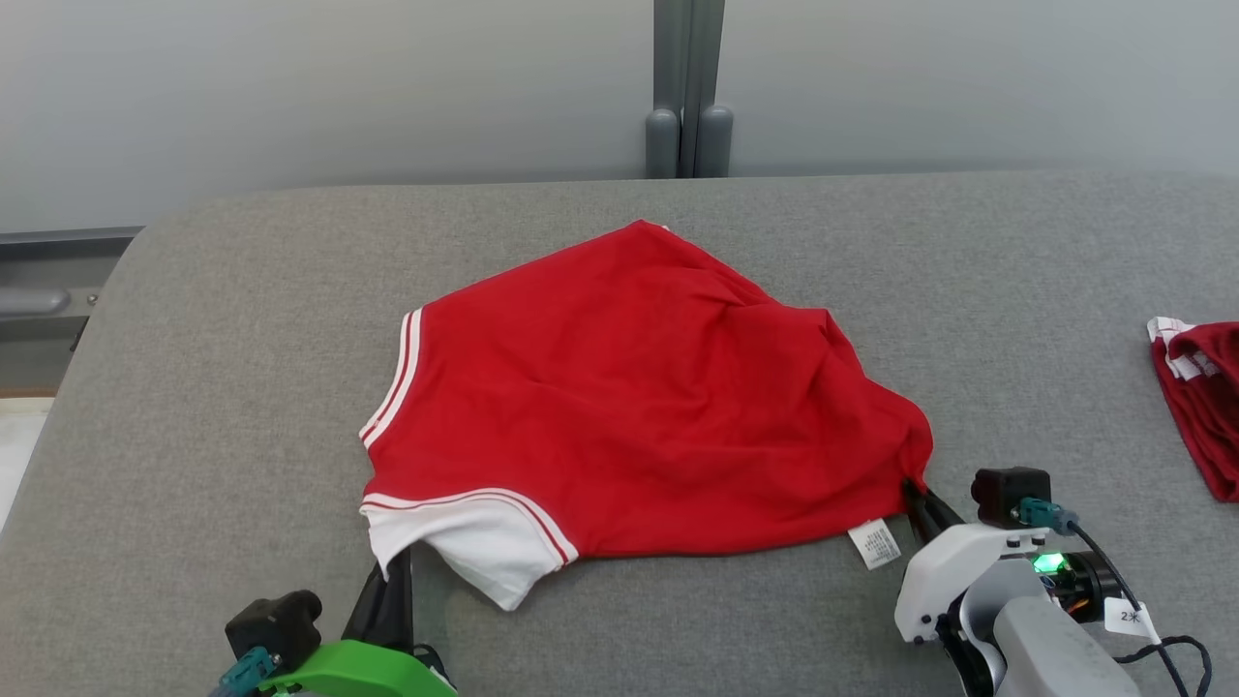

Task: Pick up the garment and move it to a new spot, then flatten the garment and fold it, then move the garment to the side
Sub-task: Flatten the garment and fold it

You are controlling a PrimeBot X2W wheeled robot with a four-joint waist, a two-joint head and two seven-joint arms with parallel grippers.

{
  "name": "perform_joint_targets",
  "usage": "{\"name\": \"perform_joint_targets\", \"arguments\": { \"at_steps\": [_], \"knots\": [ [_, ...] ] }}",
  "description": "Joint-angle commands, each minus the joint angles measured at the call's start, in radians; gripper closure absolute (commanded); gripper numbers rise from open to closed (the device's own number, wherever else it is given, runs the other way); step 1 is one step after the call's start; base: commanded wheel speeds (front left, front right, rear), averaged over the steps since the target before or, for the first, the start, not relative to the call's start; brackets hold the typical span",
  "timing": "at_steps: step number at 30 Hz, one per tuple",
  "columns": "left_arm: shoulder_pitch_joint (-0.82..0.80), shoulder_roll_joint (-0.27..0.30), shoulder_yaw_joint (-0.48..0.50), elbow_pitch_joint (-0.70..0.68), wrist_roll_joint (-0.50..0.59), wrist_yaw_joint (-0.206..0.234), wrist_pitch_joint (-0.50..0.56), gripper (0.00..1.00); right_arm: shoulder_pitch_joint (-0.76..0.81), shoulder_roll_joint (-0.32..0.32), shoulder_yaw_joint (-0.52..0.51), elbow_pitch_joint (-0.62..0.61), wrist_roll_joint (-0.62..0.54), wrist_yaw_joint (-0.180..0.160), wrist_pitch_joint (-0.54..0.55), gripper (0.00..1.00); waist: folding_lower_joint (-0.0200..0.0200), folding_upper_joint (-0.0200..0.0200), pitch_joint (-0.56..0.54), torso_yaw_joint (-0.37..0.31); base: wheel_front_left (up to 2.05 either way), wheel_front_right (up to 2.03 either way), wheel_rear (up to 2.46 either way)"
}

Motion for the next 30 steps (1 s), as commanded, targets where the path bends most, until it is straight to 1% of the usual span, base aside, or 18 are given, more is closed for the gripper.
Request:
{"name": "perform_joint_targets", "arguments": {
  "at_steps": [1,6,10,12,16,21,24,27,30],
  "knots": [
    [0.002,0.000,0.001,-0.013,-0.015,-0.004,-0.001,1.00,-0.013,-0.004,0.005,-0.009,0.029,0.000,-0.007,1.00,0.0000,-0.0001,-0.011,-0.004,0.00,0.00,0.00],
    [-0.032,0.014,-0.004,-0.087,-0.065,-0.007,0.014,1.00,-0.032,-0.004,0.033,-0.068,0.142,0.000,-0.015,1.00,0.0000,-0.0001,-0.042,-0.019,0.00,0.00,0.00],
    [-0.072,0.045,0.001,-0.189,-0.110,-0.008,0.040,1.00,-0.052,-0.004,0.042,-0.161,0.222,0.000,-0.004,1.00,0.0000,-0.0001,-0.058,-0.035,0.00,0.00,0.00],
    [-0.105,0.063,0.011,-0.251,-0.135,-0.008,0.057,1.00,-0.059,-0.004,0.044,-0.228,0.257,0.000,0.016,1.00,0.0000,-0.0001,-0.065,-0.043,0.00,0.00,0.00],
    [-0.178,0.107,0.027,-0.390,-0.178,-0.008,0.104,1.00,-0.056,-0.014,0.037,-0.418,0.348,0.000,0.088,1.00,0.0000,-0.0001,-0.078,-0.063,0.00,0.00,0.00],
    [-0.282,0.156,0.049,-0.559,-0.213,-0.006,0.185,1.00,-0.033,-0.041,-0.007,-0.707,0.422,0.000,0.214,1.00,0.0000,-0.0001,-0.089,-0.088,0.00,0.00,0.00],
    [-0.345,0.178,0.057,-0.645,-0.221,0.007,0.233,1.00,-0.031,-0.047,-0.053,-0.875,0.445,0.000,0.294,1.00,0.0000,-0.0001,-0.091,-0.103,0.00,0.00,0.00],
    [-0.411,0.197,0.062,-0.725,-0.230,0.021,0.285,1.00,-0.034,-0.040,-0.104,-1.042,0.456,0.000,0.380,1.00,0.0000,-0.0001,-0.090,-0.116,0.00,0.00,0.00],
    [-0.478,0.211,0.061,-0.782,-0.235,0.031,0.333,1.00,-0.046,-0.026,-0.158,-1.174,0.466,0.000,0.456,1.00,0.0000,-0.0001,-0.087,-0.125,0.00,0.00,0.00]
  ]
}}
